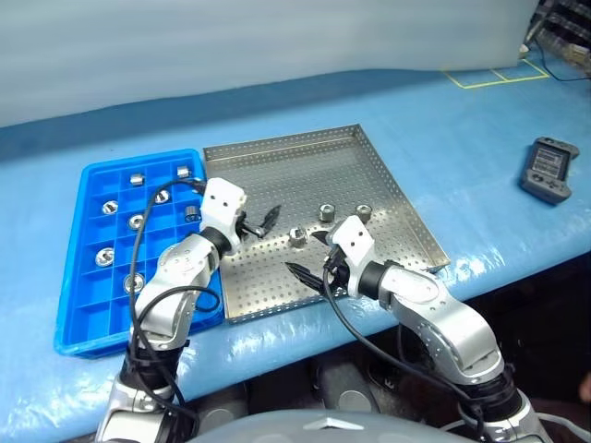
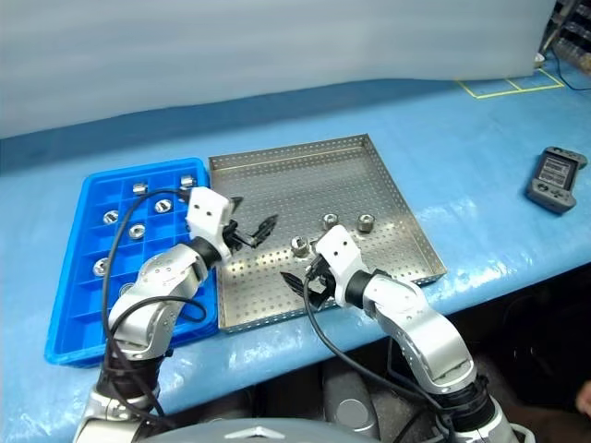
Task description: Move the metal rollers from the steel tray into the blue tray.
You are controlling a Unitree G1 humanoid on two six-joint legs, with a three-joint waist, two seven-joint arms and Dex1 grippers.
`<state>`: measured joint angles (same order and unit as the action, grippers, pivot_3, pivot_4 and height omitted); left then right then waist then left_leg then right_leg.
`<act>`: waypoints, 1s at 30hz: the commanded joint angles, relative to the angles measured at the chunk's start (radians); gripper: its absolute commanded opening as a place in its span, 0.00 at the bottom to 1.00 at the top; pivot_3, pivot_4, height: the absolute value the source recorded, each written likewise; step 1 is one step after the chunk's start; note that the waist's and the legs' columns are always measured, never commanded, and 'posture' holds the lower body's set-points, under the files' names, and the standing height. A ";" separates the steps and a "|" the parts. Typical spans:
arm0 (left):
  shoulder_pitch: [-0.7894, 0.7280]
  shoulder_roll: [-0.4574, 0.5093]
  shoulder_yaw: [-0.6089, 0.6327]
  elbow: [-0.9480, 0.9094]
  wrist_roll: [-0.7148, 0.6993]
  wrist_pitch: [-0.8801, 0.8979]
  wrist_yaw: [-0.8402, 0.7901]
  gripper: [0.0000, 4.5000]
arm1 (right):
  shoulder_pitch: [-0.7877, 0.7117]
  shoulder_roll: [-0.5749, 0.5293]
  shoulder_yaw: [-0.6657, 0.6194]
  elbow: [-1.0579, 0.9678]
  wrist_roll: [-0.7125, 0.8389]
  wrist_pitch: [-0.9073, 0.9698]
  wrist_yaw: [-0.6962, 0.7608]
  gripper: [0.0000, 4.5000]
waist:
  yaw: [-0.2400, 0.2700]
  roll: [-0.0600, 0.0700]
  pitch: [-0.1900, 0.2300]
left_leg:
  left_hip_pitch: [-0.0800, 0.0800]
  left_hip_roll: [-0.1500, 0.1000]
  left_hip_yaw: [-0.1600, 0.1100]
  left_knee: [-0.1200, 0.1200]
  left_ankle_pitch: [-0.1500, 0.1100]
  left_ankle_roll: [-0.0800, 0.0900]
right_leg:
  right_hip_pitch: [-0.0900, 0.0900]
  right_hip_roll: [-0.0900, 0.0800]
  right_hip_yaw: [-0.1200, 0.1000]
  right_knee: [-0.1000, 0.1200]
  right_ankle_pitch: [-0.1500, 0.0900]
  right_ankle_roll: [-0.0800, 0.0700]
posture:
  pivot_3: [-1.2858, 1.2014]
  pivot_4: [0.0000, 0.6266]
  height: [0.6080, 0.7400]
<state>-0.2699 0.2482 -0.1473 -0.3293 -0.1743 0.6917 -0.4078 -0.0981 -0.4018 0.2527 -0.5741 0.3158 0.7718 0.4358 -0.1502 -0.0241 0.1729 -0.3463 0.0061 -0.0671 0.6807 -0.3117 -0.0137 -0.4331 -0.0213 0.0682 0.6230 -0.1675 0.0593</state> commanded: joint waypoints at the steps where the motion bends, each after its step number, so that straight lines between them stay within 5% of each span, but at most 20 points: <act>1: -0.032 0.026 -0.063 0.044 -0.001 0.026 -0.054 0.99 | 0.013 0.005 -0.031 -0.062 0.002 0.000 -0.024 1.00 | -0.020 0.000 0.000 | 0.000 0.000 0.000 0.000 0.000 0.000 | 0.000 0.000 0.000 0.000 0.000 0.000 | 0.41 0.24 1.00; 12: -0.033 0.043 -0.127 0.084 0.026 0.071 -0.066 0.99 | 0.035 0.010 -0.036 -0.082 0.006 0.004 -0.050 1.00 | -0.081 0.000 0.000 | 0.000 0.000 0.000 0.000 0.000 0.000 | 0.000 0.000 0.001 0.001 0.000 0.000 | 0.41 0.24 1.00; 30: -0.004 0.056 -0.110 0.053 0.017 0.090 -0.044 0.99 | 0.007 0.008 -0.019 -0.057 0.003 0.000 -0.028 1.00 | -0.081 0.000 0.000 | 0.000 0.000 0.000 -0.001 0.000 0.000 | -0.001 0.000 0.001 0.000 0.000 0.001 | 0.42 0.24 1.00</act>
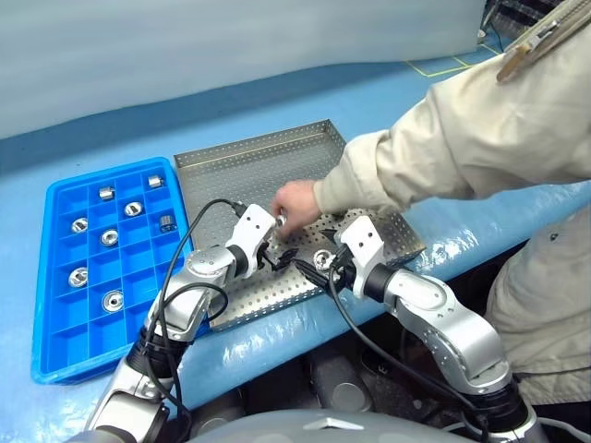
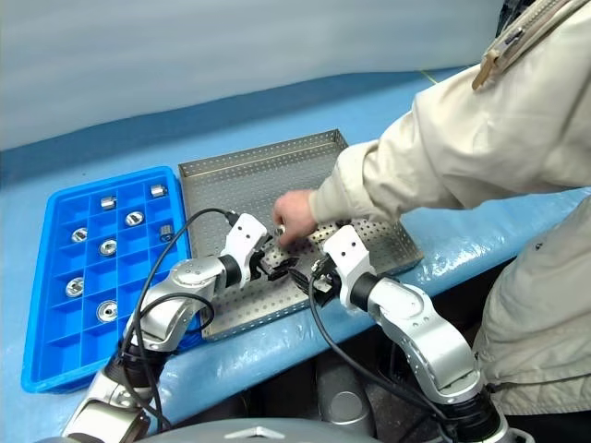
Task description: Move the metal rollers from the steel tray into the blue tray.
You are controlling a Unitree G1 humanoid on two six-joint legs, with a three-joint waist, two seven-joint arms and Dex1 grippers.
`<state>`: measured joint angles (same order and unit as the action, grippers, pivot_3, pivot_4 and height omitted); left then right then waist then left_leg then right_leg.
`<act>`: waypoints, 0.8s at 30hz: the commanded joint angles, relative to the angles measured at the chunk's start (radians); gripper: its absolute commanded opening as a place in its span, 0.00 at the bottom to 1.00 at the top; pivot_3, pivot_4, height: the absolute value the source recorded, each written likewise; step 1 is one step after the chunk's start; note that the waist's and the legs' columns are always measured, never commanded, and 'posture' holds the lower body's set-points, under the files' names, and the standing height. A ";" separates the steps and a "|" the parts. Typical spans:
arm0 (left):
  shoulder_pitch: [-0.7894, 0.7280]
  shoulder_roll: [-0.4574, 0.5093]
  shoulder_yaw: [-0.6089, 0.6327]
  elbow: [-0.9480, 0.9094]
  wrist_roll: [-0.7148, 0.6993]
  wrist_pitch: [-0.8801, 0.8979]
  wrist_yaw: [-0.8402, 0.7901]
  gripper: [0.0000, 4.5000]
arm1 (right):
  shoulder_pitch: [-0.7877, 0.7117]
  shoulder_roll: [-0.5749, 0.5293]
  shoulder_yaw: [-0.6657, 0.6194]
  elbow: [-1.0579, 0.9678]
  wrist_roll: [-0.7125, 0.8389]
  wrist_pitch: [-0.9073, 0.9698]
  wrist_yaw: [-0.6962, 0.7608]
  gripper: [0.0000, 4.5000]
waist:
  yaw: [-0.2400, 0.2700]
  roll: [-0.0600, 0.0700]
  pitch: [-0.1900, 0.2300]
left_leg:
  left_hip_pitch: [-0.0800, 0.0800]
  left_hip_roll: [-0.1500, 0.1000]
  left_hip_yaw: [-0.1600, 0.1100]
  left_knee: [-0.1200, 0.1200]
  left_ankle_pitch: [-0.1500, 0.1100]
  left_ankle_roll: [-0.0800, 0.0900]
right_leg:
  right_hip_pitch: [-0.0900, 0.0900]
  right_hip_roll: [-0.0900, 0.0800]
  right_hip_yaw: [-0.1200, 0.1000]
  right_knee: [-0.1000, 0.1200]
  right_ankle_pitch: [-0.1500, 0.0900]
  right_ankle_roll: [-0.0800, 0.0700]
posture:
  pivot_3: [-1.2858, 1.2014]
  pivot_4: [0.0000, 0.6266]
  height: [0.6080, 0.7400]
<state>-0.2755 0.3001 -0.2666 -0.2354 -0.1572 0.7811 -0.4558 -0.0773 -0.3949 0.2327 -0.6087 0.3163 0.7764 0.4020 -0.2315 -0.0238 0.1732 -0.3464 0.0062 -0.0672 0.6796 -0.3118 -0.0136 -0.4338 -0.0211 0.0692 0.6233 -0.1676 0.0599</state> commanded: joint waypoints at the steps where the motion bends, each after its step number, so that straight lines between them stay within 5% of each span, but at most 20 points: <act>1: 0.003 0.005 0.009 -0.042 0.000 0.001 0.004 0.99 | -0.014 0.001 0.001 -0.022 0.002 -0.005 0.006 1.00 | 0.000 0.000 0.000 | 0.000 0.000 0.000 0.000 0.000 0.000 | 0.000 0.000 0.000 0.000 0.000 0.000 | 0.42 0.24 1.00; 24: -0.168 -0.082 0.139 0.035 -0.017 -0.054 0.086 0.99 | -0.030 0.009 0.014 -0.007 -0.003 -0.011 0.007 1.00 | 0.002 0.000 0.000 | 0.000 0.000 0.000 0.000 0.000 0.000 | 0.000 0.000 0.000 0.000 0.002 0.004 | 0.42 0.24 1.00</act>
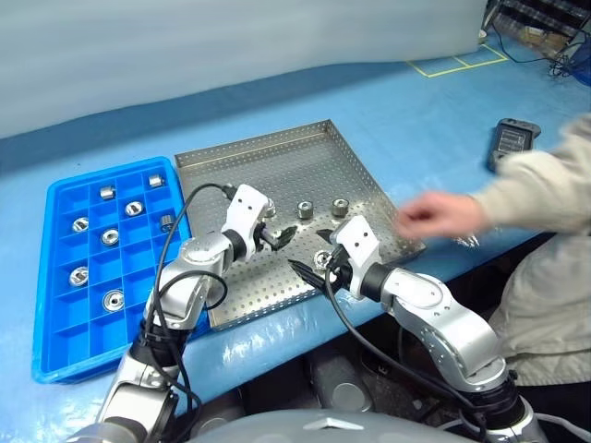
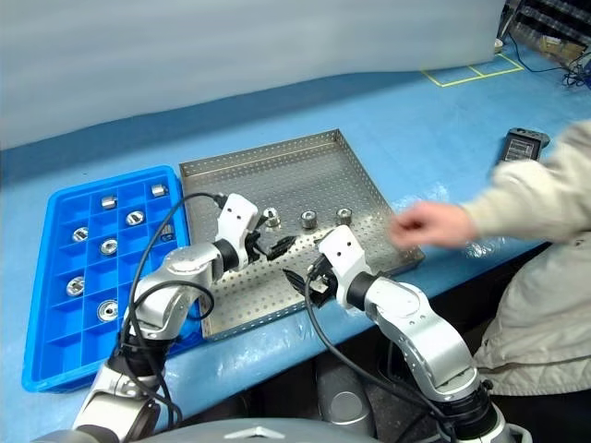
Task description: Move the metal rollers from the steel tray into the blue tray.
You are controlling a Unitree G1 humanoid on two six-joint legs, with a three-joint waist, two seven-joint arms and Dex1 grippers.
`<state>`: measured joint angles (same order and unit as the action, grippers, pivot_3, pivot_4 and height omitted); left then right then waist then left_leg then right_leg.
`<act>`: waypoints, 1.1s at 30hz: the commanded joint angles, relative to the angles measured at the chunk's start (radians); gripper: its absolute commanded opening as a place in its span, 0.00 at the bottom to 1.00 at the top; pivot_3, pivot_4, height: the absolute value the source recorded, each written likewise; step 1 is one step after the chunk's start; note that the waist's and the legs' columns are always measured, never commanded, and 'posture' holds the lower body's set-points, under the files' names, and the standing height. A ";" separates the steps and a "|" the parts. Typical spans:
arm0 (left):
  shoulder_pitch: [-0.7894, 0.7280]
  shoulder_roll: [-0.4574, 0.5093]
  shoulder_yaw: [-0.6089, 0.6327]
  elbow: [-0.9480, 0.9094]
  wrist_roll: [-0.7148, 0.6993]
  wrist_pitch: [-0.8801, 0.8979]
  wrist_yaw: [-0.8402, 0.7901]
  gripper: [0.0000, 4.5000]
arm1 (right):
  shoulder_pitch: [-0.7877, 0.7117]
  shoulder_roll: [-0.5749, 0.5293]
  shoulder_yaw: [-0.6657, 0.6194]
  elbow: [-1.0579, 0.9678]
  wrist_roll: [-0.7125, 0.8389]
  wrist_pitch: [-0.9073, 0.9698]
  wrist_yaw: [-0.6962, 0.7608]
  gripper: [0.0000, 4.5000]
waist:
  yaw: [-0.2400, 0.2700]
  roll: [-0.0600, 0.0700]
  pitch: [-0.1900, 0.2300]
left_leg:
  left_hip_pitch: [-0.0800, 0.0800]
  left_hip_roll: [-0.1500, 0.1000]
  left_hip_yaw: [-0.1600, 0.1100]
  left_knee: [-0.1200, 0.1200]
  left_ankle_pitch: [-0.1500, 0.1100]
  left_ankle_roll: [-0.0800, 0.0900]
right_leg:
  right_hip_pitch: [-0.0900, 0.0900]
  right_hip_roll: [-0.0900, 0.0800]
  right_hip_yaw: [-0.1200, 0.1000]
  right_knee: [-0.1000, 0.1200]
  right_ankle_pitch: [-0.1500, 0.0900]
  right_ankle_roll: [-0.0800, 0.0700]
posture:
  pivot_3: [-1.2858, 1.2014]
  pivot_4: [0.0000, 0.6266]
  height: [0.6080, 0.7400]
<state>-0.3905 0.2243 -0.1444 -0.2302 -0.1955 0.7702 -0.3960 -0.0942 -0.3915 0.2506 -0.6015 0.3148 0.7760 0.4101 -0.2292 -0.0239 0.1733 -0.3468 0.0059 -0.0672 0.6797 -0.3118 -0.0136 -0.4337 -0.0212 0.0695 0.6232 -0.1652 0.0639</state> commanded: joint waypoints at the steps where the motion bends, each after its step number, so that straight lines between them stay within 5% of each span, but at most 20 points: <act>1: -0.074 -0.001 0.007 0.056 0.040 -0.057 0.036 0.99 | -0.014 0.007 -0.003 -0.013 -0.003 -0.012 -0.001 1.00 | 0.000 0.000 0.000 | 0.000 0.000 0.000 0.000 0.000 0.000 | 0.000 0.000 0.000 0.000 0.000 0.000 | 0.42 0.24 1.00; 14: -0.223 -0.036 -0.053 0.427 0.172 -0.182 0.081 0.99 | -0.004 0.018 -0.003 -0.019 -0.015 -0.017 -0.006 1.00 | -0.002 0.000 0.000 | -0.001 0.000 0.000 0.000 0.000 0.001 | 0.000 0.000 0.000 0.000 0.000 0.001 | 0.41 0.24 1.00; 22: -0.201 -0.048 -0.033 0.500 0.192 -0.172 0.104 0.99 | 0.009 0.023 -0.006 -0.025 -0.017 -0.017 -0.014 1.00 | -0.003 0.000 0.000 | -0.002 0.000 0.000 0.000 0.000 0.001 | -0.002 0.000 0.001 0.000 0.000 0.001 | 0.41 0.24 1.00; 31: -0.147 -0.050 0.015 0.433 0.173 -0.160 0.120 0.38 | 0.001 0.021 0.002 -0.013 -0.013 -0.016 -0.006 1.00 | -0.002 0.000 0.000 | -0.001 0.000 0.000 0.000 0.000 0.001 | -0.001 0.000 0.001 0.001 0.001 0.002 | 0.42 0.24 1.00; 33: -0.134 -0.052 0.029 0.400 0.165 -0.155 0.123 0.38 | -0.002 0.021 0.005 -0.011 -0.013 -0.016 -0.002 1.00 | -0.002 0.000 0.000 | -0.001 0.000 0.000 0.000 0.000 0.001 | -0.002 0.000 0.001 0.001 0.001 0.002 | 0.42 0.24 1.00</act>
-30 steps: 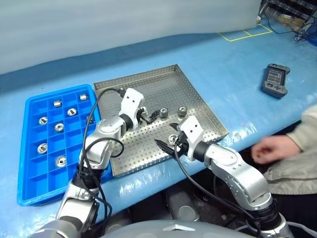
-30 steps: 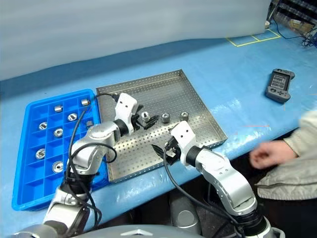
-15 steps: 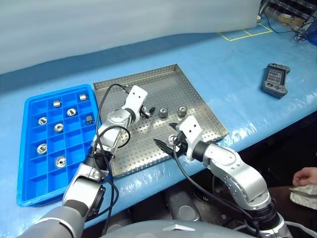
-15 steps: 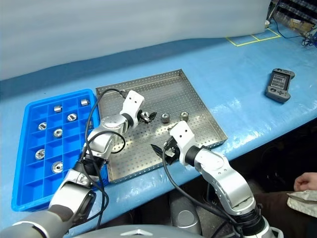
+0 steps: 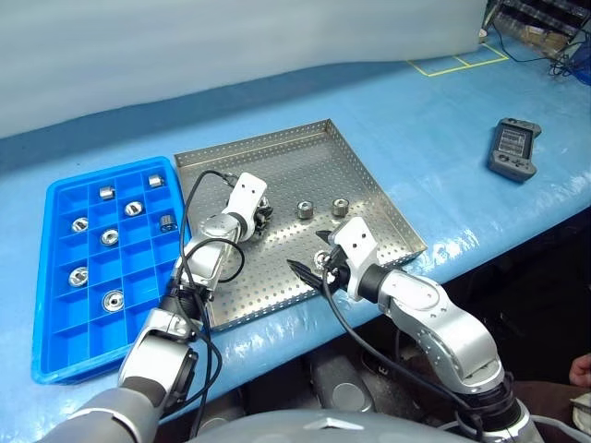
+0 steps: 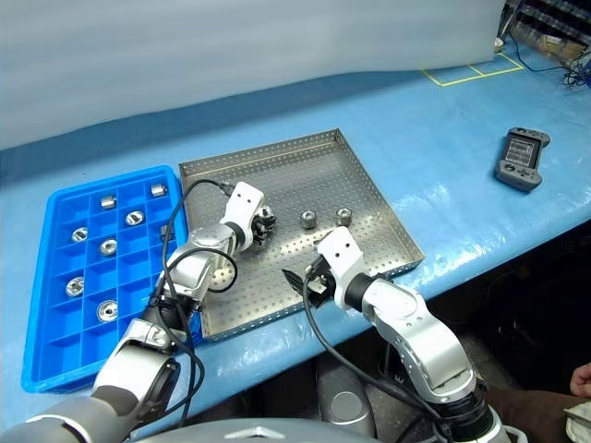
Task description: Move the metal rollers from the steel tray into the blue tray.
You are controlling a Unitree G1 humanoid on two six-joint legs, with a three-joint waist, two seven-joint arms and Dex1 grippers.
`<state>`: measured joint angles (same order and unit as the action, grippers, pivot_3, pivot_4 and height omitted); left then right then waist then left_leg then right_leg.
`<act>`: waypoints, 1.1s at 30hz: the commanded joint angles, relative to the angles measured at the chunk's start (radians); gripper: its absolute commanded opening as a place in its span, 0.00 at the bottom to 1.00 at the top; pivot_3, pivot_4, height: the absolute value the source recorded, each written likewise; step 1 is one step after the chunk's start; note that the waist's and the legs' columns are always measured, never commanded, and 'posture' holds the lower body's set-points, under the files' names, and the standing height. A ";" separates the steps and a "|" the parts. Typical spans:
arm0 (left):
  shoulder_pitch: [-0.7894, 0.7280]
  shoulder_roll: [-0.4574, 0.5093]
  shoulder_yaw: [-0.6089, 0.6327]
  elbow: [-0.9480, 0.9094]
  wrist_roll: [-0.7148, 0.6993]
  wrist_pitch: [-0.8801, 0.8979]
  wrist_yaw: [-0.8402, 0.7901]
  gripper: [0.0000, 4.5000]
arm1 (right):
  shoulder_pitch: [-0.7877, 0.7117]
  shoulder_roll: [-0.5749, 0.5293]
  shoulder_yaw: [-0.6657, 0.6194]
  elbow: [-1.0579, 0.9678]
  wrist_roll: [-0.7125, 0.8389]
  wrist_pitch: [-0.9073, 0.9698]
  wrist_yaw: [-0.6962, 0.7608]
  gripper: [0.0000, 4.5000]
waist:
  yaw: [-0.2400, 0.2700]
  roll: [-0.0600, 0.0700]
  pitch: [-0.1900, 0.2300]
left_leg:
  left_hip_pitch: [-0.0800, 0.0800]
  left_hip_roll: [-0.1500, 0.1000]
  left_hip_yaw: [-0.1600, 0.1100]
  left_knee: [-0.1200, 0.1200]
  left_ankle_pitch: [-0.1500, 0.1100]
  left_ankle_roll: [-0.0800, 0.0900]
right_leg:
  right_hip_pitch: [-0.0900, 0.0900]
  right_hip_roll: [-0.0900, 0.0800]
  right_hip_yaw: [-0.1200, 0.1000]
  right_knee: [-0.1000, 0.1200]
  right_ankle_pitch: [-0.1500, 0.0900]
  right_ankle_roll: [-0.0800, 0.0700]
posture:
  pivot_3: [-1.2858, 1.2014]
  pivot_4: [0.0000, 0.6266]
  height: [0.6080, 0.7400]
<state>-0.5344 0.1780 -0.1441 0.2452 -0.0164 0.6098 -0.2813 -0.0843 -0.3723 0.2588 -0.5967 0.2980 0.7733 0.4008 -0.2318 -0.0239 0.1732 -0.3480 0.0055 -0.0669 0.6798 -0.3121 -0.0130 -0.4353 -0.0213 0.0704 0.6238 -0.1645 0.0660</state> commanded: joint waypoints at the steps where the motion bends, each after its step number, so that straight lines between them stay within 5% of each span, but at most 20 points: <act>1: 0.016 -0.008 0.040 -0.098 -0.020 0.008 0.014 0.38 | -0.014 0.002 -0.001 -0.015 0.004 -0.013 0.010 1.00 | 0.001 0.000 0.000 | 0.000 0.000 0.000 0.000 0.000 0.000 | 0.000 0.000 0.000 0.000 0.000 0.000 | 0.42 0.24 1.00; 12: 0.154 0.041 0.251 -0.647 -0.054 0.081 0.117 0.38 | -0.074 0.003 0.051 0.013 0.012 -0.013 0.068 1.00 | 0.024 0.000 0.000 | -0.006 0.000 0.000 0.001 0.000 0.000 | -0.008 0.000 0.001 0.002 0.001 0.000 | 0.46 0.24 1.00; 20: 0.436 0.080 0.422 -0.999 -0.037 0.224 0.171 0.38 | -0.155 0.027 0.105 0.080 0.017 -0.032 0.140 1.00 | 0.098 0.000 0.000 | -0.006 0.000 -0.001 0.001 0.000 0.000 | -0.008 0.000 -0.001 0.002 0.001 0.000 | 0.52 0.24 1.00; 33: 0.991 -0.121 0.571 -1.225 -0.021 0.256 0.244 0.38 | -0.264 0.081 0.205 0.210 0.013 -0.085 0.276 1.00 | 0.238 0.000 0.000 | -0.007 0.000 -0.005 0.002 0.001 -0.002 | -0.006 -0.002 -0.006 0.002 -0.003 -0.007 | 0.61 0.24 1.00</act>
<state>0.4435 0.0755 0.4008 -0.9300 -0.0417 0.8941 -0.0527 -0.3307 -0.2986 0.4645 -0.3792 0.3024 0.7188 0.6569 0.0061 -0.0243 0.1729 -0.3548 0.0050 -0.0720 0.6822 -0.3111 -0.0149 -0.4414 -0.0236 0.0639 0.6258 -0.1679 0.0590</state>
